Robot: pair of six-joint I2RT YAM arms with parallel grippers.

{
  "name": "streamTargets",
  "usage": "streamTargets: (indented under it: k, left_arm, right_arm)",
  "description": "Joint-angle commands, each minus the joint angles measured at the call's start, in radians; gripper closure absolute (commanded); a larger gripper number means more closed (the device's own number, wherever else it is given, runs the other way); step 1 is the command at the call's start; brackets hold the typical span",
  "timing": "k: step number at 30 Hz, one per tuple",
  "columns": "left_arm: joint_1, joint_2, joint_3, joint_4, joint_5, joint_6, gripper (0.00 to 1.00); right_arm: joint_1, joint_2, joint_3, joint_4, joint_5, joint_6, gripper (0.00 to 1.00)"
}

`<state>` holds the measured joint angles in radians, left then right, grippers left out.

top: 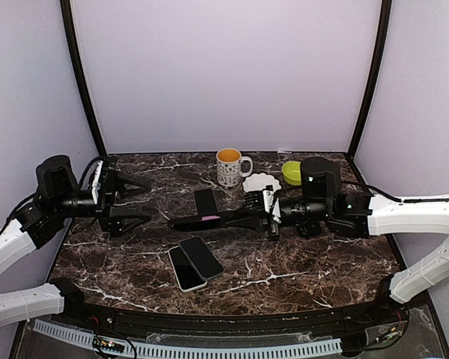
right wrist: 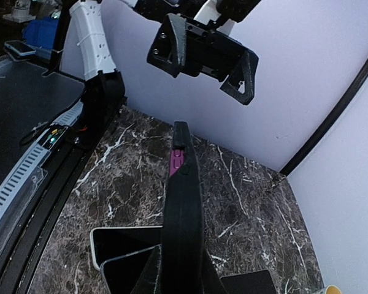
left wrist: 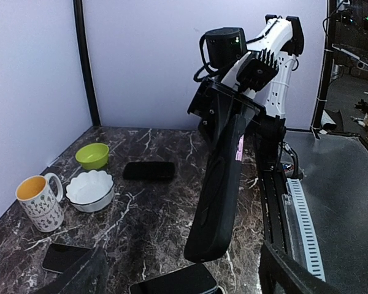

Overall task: Take the phone out of the phone case
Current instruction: Remove the top left corner of the phone case.

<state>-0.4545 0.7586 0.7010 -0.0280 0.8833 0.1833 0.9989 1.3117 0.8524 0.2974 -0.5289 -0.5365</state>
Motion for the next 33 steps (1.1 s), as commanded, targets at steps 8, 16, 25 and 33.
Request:
streamTargets:
  k: [8,16,25,33]
  left_arm:
    - [-0.071,-0.005,-0.123,0.149,0.237,0.193,0.3]
    - [-0.187,0.053,-0.151,0.083,0.221,0.301,0.38]
    - [-0.235,0.046,-0.204,0.151,0.209,0.266,0.47]
    - [-0.237,0.05,-0.216,0.194,0.198,0.243,0.53]
  right_arm:
    - [-0.026,0.024,0.12,-0.211,-0.207,-0.235,1.0]
    - [-0.026,0.048,0.192,-0.248,-0.236,-0.274,1.0]
    - [-0.023,0.052,0.237,-0.293,-0.275,-0.281,1.0]
    - [-0.008,0.079,0.266,-0.334,-0.278,-0.295,1.0]
